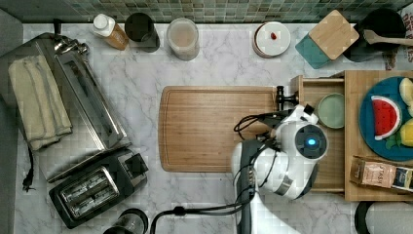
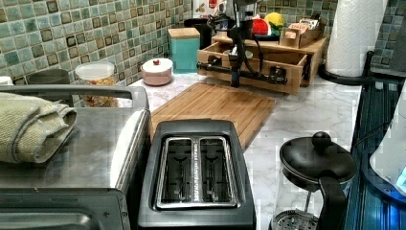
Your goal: Close the drawer.
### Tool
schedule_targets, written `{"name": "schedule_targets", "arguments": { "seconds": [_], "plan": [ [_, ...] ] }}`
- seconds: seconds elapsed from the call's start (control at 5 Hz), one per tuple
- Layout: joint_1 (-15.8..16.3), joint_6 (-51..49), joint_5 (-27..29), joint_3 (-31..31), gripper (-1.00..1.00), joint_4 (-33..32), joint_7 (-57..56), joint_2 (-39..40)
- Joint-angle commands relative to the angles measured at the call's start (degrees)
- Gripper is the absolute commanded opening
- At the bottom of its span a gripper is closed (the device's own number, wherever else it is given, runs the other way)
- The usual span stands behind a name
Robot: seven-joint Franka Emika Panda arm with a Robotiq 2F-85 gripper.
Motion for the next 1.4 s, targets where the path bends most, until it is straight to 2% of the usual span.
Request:
{"name": "schedule_targets", "arguments": {
  "seconds": [0.2,0.4,0.6,0.8,1.0,1.4],
  "plan": [
    [-11.3,-2.5,1.3,-8.1,-1.00,19.3,-8.6,1.9],
    [-13.6,1.1,1.8,-8.5,-1.00,19.7,-10.6,2.7],
    [-14.8,4.5,-3.1,-9.8,-1.00,20.3,-8.0,3.2],
    [-12.5,6.5,-13.6,-12.8,-1.00,19.4,1.6,2.3],
    [-11.3,3.4,-19.7,-13.9,-1.00,17.7,8.2,-1.0],
    [-9.6,3.4,-19.2,-15.6,-1.00,17.7,7.9,-0.9]
  ]
}}
